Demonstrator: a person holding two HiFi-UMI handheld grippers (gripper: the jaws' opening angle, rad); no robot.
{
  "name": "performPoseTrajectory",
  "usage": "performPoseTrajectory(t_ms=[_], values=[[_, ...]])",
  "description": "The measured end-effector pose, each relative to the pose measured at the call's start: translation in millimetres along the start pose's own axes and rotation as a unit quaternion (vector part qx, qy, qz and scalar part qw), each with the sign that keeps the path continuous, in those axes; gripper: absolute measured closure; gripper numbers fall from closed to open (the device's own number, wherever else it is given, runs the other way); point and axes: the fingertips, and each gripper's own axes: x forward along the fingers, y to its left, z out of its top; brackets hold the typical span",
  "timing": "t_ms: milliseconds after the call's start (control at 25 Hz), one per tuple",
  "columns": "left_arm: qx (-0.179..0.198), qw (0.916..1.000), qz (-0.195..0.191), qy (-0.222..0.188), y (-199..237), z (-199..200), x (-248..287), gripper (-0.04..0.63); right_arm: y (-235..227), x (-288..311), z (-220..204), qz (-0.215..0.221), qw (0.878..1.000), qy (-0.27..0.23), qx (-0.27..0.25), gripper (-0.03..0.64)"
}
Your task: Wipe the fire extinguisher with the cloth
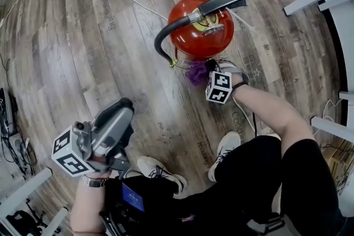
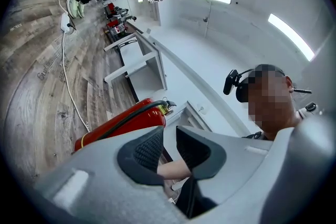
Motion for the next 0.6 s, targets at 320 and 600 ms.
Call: performPoseTrajectory(t_ms=[320,600], values=[[-0.063,0.9971,-0.006,-0.043,-24.2,-14.3,13.1,0.526,-34.5,-149.3,39.5,-0.013,0.975,-0.101,0.199,0.532],[-0.166,0.9823,0.037,-0.08,-76.7,-56.1,-2.9,0.526,-23.6,-329.6,90.1,0.113,0.894,-0.186,0.391,0.532]])
